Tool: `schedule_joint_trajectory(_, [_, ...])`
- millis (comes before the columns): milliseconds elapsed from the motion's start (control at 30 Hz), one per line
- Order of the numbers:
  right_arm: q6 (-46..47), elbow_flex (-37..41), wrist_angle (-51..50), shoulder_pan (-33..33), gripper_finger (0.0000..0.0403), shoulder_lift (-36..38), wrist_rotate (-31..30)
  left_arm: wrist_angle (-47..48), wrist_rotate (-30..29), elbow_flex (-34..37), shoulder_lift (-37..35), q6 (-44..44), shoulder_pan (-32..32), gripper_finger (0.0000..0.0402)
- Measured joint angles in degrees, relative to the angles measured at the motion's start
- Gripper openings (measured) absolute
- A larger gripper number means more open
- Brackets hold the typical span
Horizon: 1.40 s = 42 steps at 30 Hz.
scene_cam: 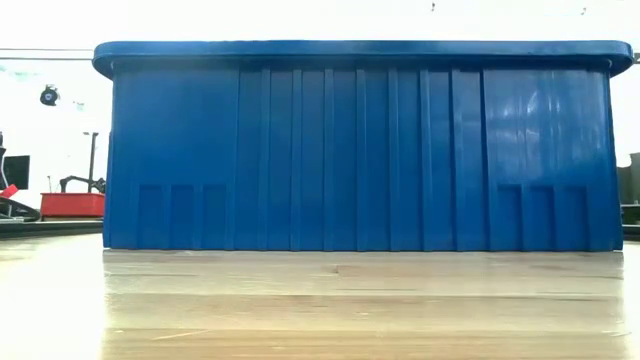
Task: Pick and place slides into bin
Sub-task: Put the black slide into the blue bin
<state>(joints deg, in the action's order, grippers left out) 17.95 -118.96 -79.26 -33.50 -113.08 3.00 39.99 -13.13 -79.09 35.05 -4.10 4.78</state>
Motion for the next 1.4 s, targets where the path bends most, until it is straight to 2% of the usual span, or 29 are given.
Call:
schedule_joint_trajectory(133, [2.26,-3.59,5.17,2.5,0.0012,0.0,6.15,0.0,-0.02,0.0,0.0,-0.02,0.01,0.0008])
schedule_joint_trajectory(233, [1.34,-6.04,5.29,3.77,0.0012,0.0,6.29,-0.02,-0.04,0.0,0.0,-0.05,0.0,0.0008])
schedule_joint_trajectory(400, [-0.3,-8.04,7.58,6.73,0.0012,-0.04,2.82,-0.02,-0.05,0.0,0.0,-0.08,0.0,0.0008])
schedule_joint_trajectory(633, [-4.51,-8.24,20.08,12.03,0.0012,-0.07,-1.86,-0.02,-0.28,0.0,0.0,-0.13,0.0,0.0008])
schedule_joint_trajectory(733, [-7.44,-8.24,24.46,14.51,0.0012,-0.04,-6.48,-0.02,-0.37,0.0,0.0,-0.2,0.01,0.0008])
schedule_joint_trajectory(967, [-15.87,-10.28,33.45,21.32,0.0012,0.08,-10.24,-0.02,-0.33,0.0,0.0,-0.2,0.02,0.0008])
schedule_joint_trajectory(1167, [-24.14,-11.7,33.57,29.07,0.0012,0.31,-21.1,-0.07,-0.28,-0.02,0.0,-0.04,0.01,0.0008])
schedule_joint_trajectory(1267, [-29.87,-9.64,36.21,33.35,0.0012,0.27,-26.55,-0.09,-0.49,-0.02,0.0,-0.04,0.02,0.0008])
schedule_joint_trajectory(1400, [-39.54,-4.94,41.97,38.38,0.0012,-0.41,-26.31,-0.54,-0.93,-0.03,0.0,-0.09,0.0,0.0008])
